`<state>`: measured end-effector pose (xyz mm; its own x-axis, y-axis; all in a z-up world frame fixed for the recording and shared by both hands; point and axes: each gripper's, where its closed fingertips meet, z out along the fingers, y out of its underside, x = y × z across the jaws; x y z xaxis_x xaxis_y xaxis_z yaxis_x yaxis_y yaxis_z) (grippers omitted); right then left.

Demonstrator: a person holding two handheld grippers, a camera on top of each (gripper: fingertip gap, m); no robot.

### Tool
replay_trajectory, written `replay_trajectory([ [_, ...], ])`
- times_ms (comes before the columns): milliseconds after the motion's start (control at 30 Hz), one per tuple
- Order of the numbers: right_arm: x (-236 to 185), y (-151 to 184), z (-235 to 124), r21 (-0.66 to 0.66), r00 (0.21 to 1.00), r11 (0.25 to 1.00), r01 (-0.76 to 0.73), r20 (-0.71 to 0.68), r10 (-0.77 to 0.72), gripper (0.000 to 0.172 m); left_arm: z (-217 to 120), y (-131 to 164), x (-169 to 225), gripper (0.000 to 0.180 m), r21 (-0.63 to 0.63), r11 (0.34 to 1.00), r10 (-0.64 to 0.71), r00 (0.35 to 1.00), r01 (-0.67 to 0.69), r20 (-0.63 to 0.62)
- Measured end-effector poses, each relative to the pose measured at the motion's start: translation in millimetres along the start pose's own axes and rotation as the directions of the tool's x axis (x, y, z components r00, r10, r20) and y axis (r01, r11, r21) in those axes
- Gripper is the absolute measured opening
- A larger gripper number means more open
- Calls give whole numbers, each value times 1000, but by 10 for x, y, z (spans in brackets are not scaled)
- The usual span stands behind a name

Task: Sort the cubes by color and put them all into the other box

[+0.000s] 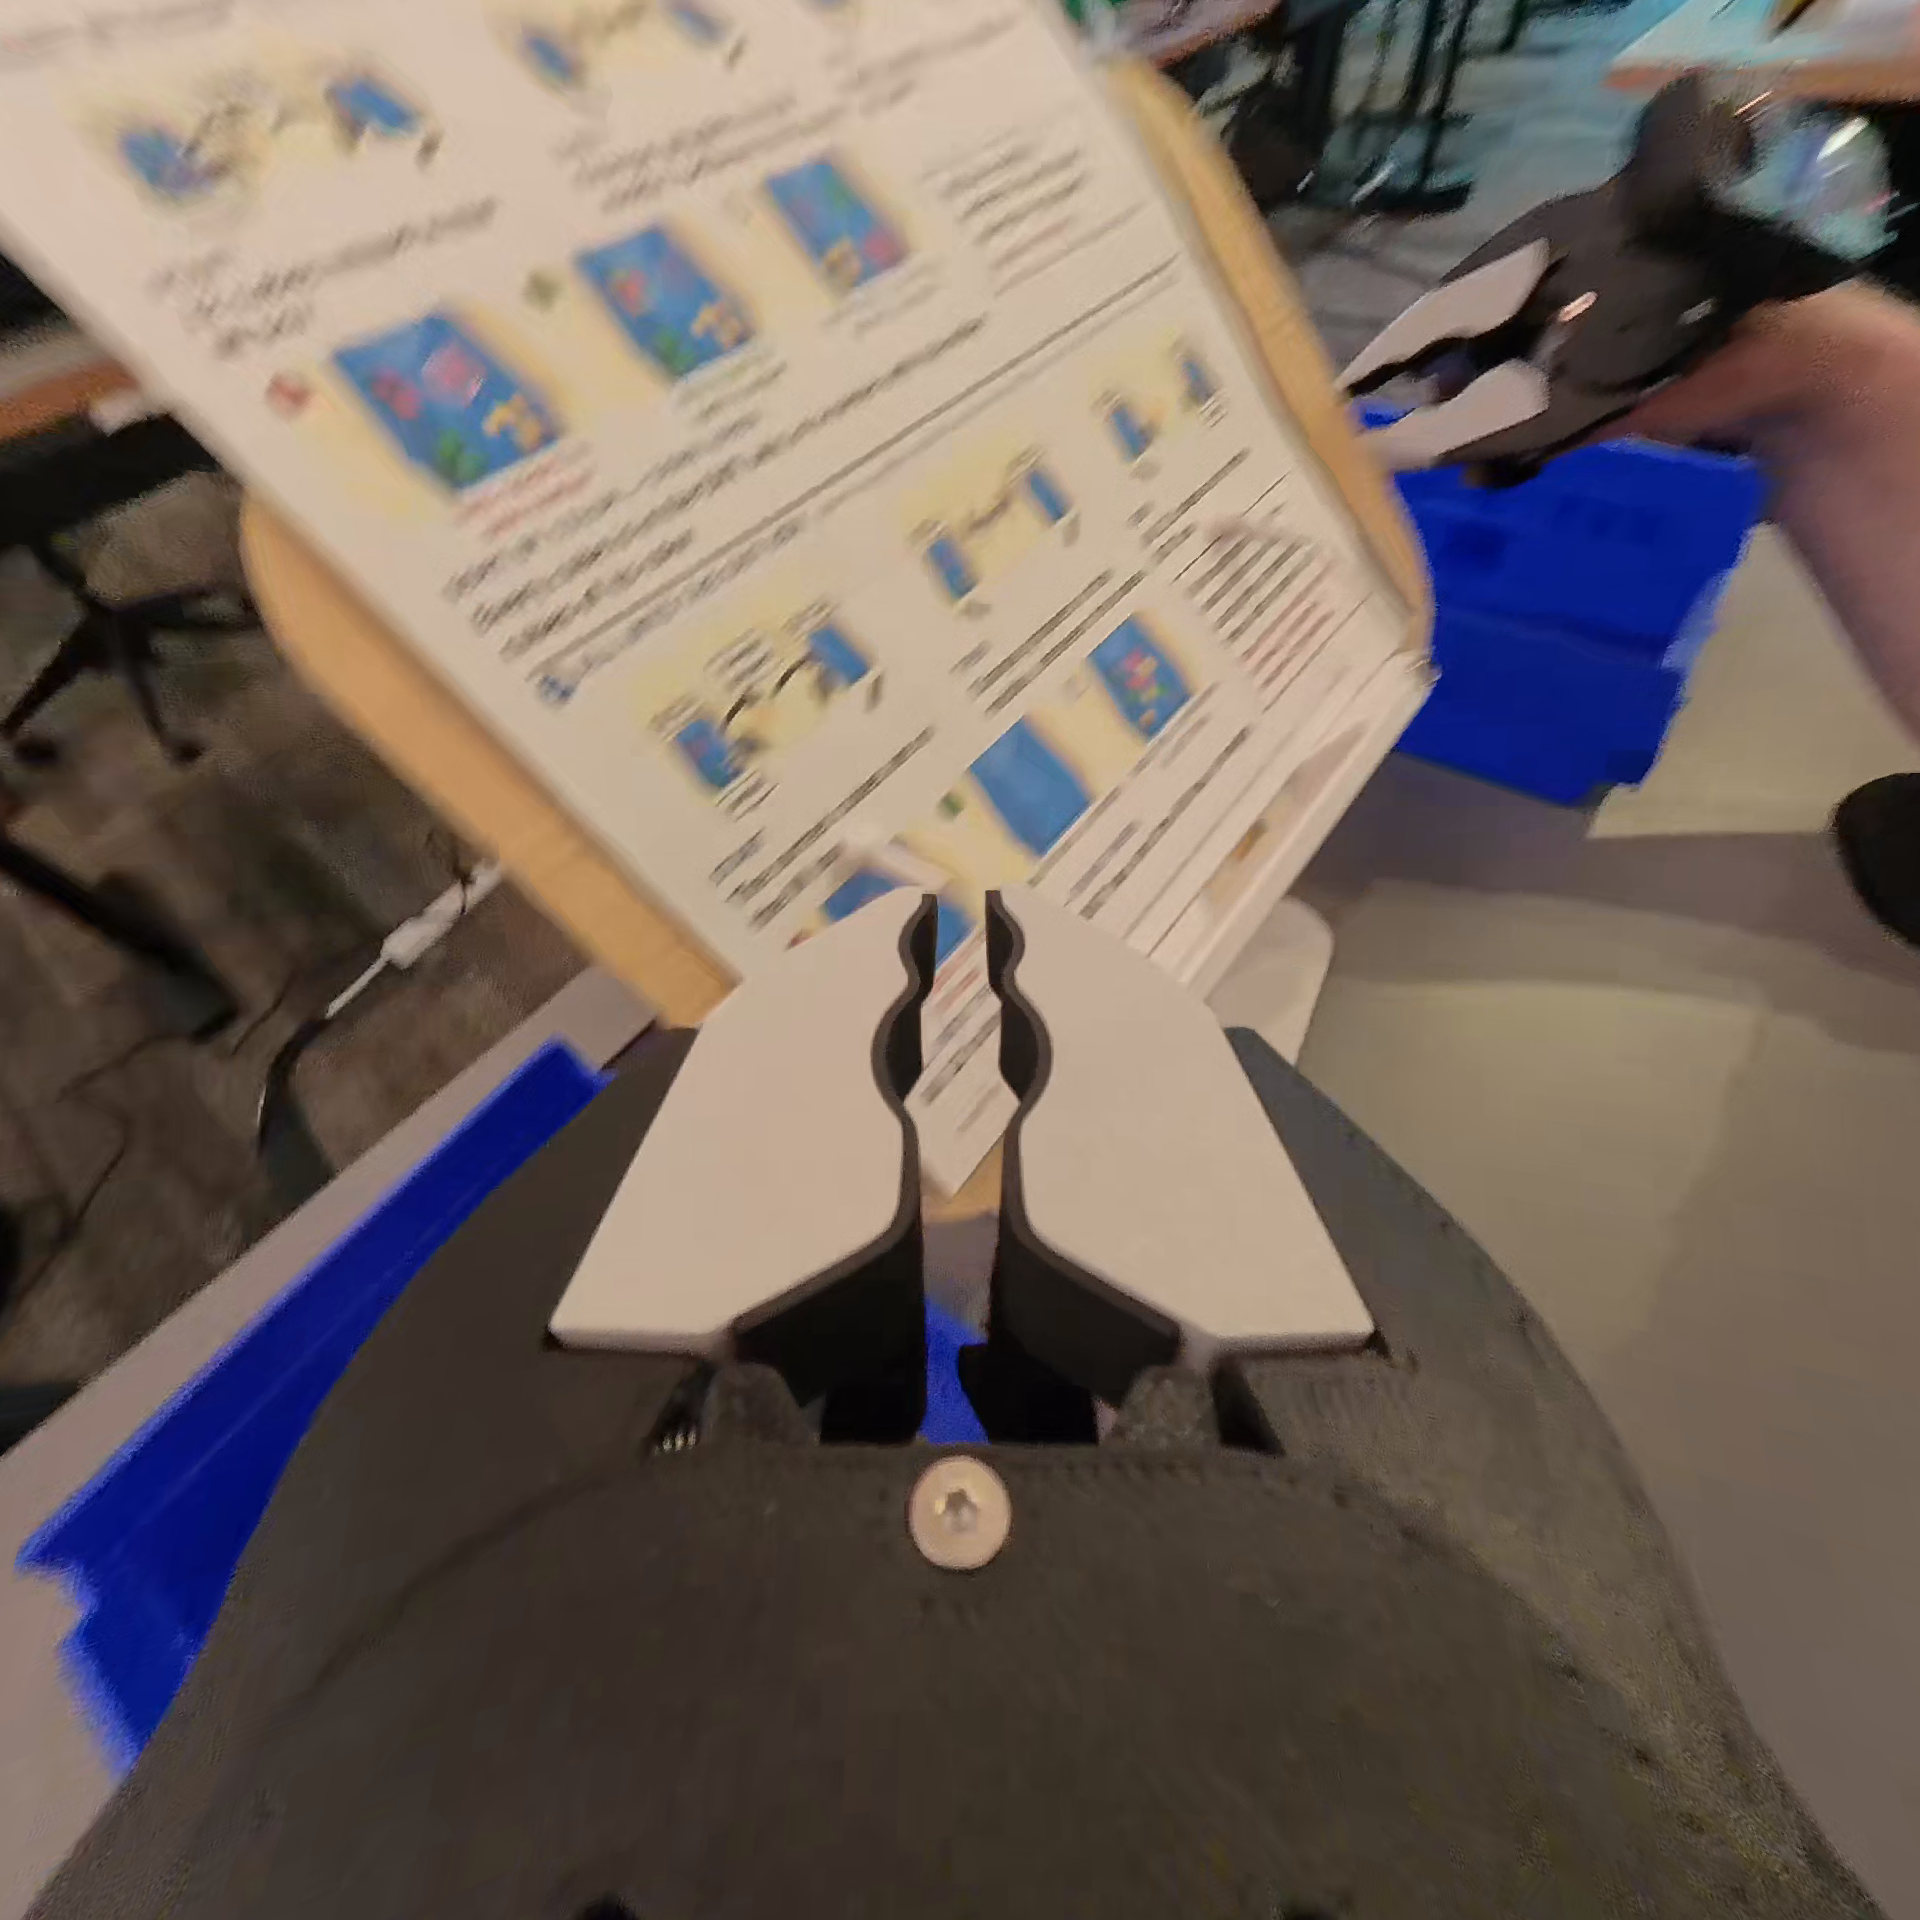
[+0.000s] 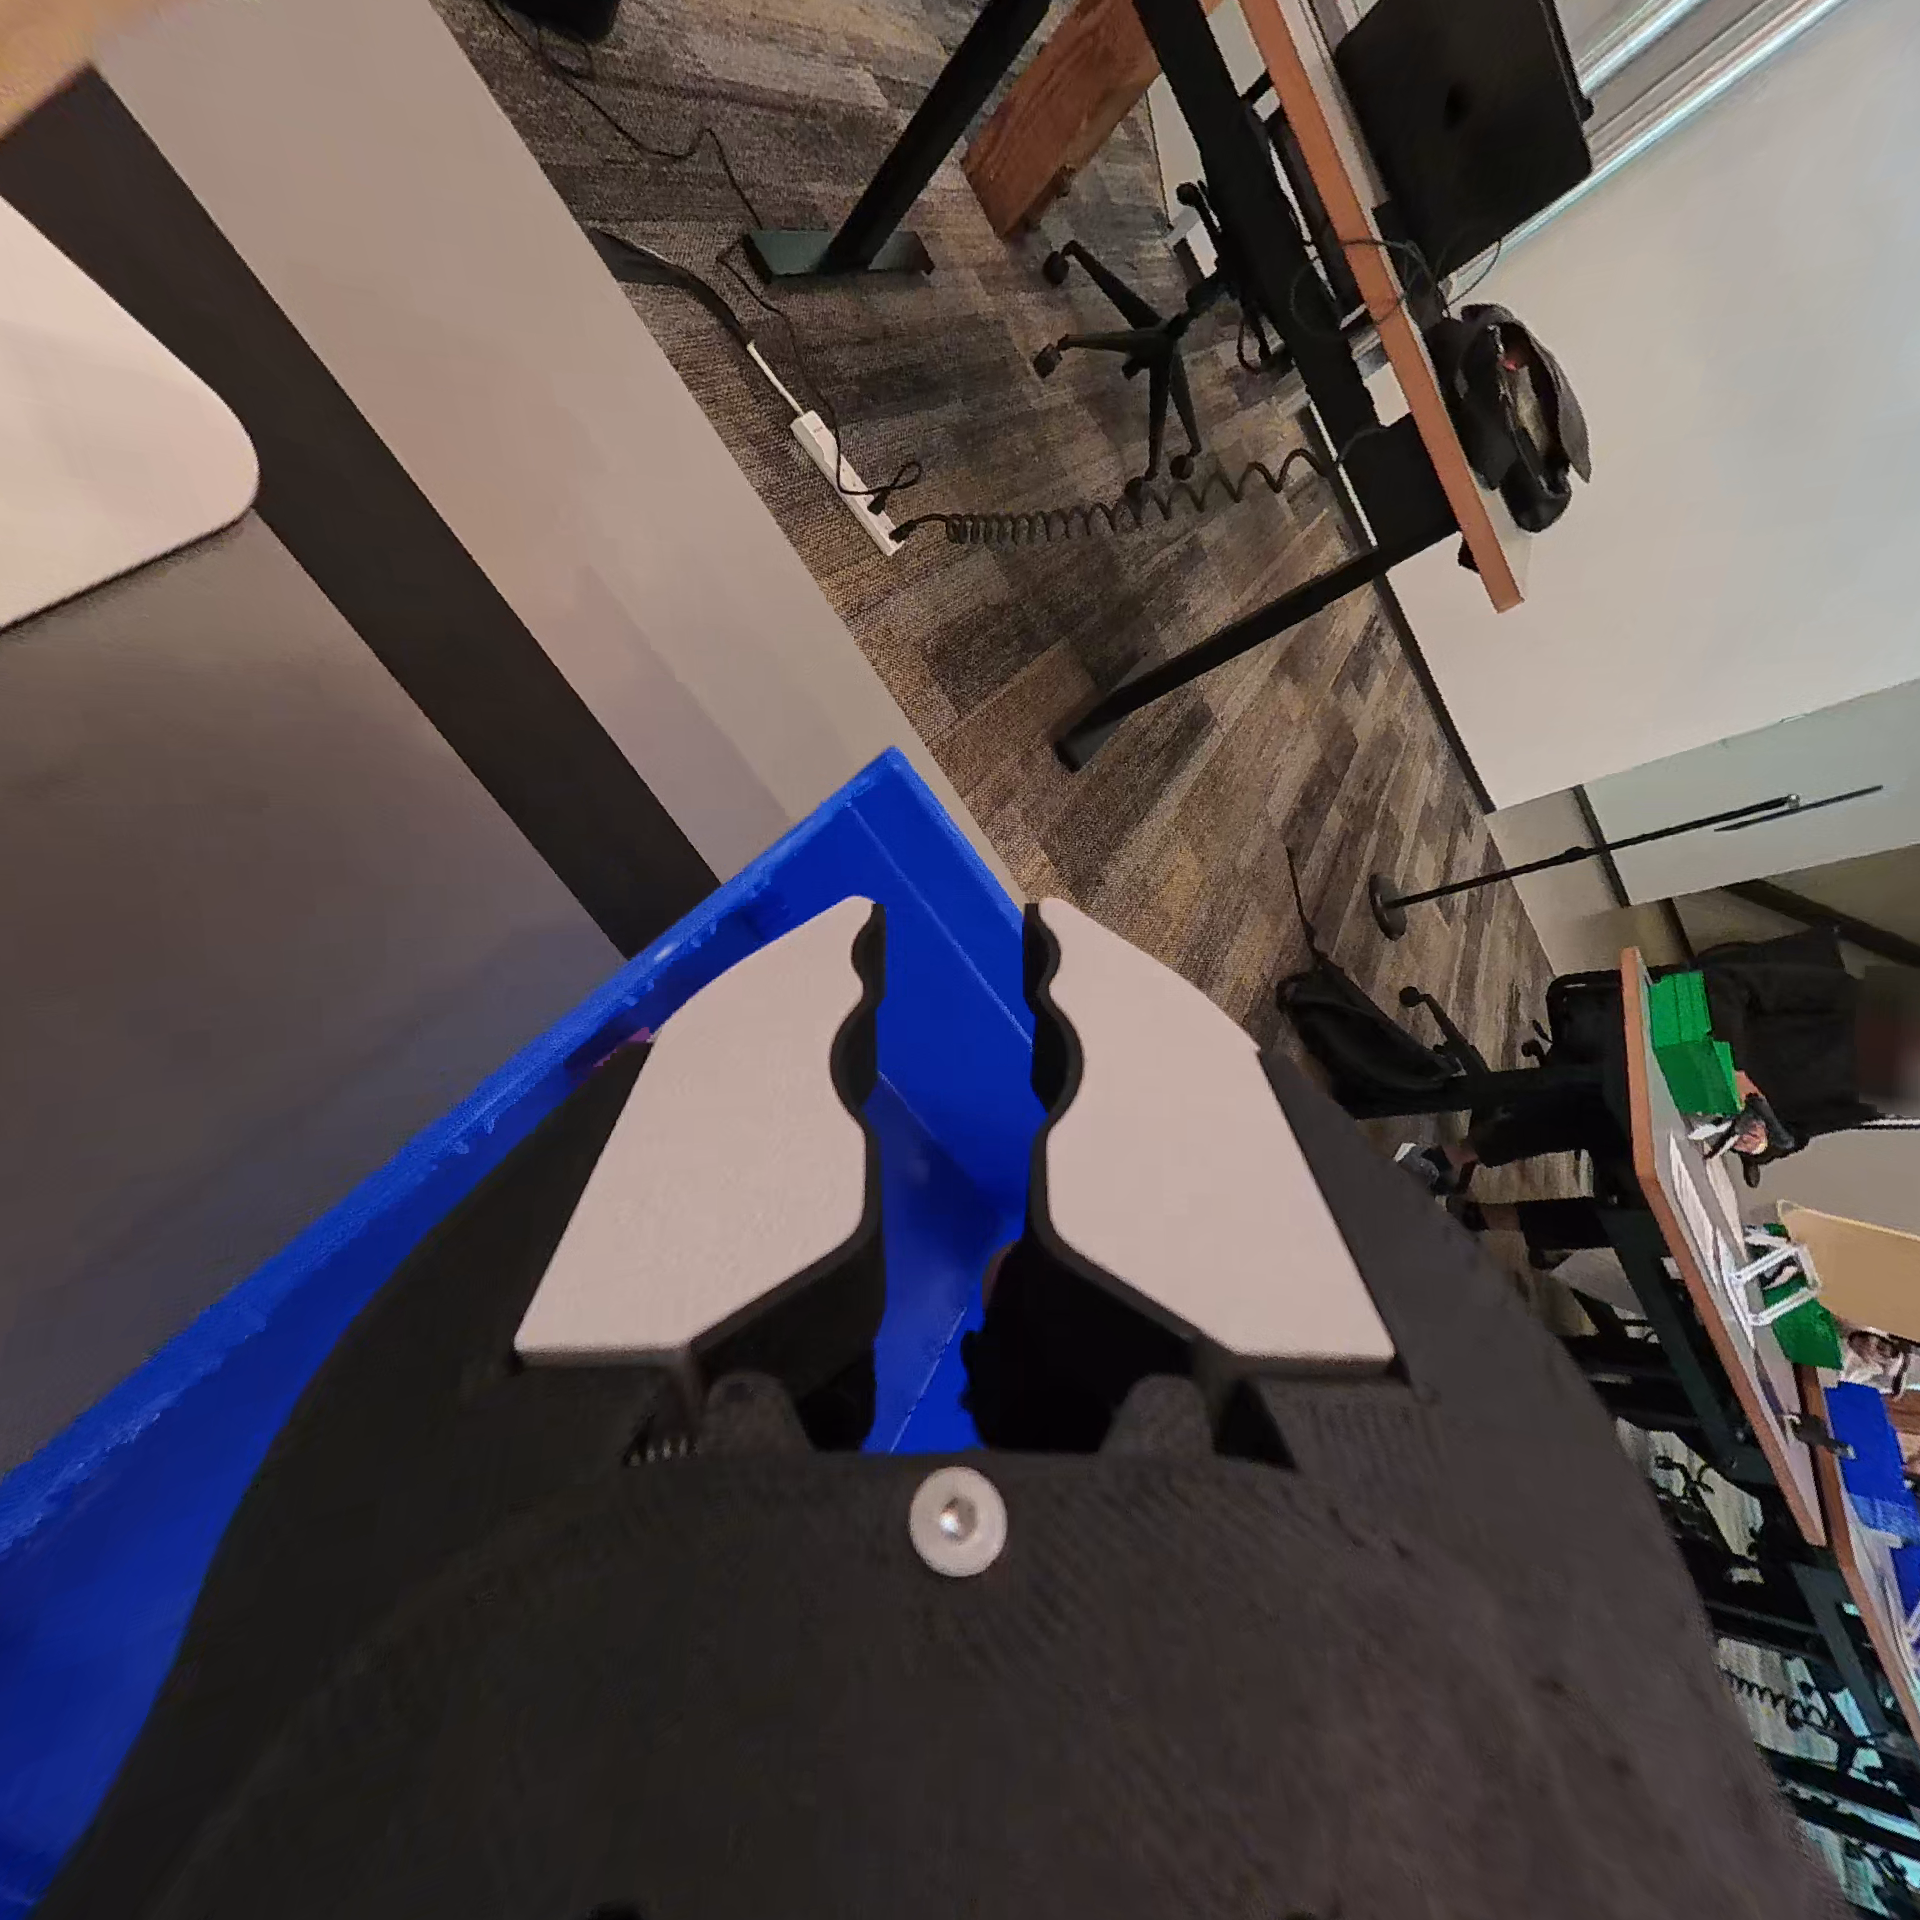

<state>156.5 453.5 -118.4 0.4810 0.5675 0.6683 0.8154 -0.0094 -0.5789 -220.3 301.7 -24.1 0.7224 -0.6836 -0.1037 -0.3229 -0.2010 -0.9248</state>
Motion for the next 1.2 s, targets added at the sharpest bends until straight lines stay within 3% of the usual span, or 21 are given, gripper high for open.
replay_trajectory([
  [167,-87,-24,54,-8,1000,1000,24,13,-23,26,-56,692,-424,14,-272,957,-90,994,105,66],
  [333,-160,-32,103,-18,999,999,42,23,-42,26,-72,1510,-699,25,-559,785,-194,963,266,185],
  [400,-176,-33,114,-19,999,999,48,25,-47,26,-43,1756,-795,26,-625,730,-173,960,276,222],
  [567,-203,-62,114,-10,998,999,54,31,-53,25,103,2136,-929,32,-655,663,-247,931,364,268],
  [833,-227,-68,128,-10,997,998,64,35,-64,25,136,2544,-1243,33,-653,613,-223,890,445,397],
  [1033,-285,-91,146,-5,995,996,86,47,-85,25,118,2703,-1357,33,-660,592,-192,876,463,442],
  [1200,-334,-112,163,-1,993,995,102,55,-102,25,146,2734,-1419,27,-648,613,-166,876,452,453],
])
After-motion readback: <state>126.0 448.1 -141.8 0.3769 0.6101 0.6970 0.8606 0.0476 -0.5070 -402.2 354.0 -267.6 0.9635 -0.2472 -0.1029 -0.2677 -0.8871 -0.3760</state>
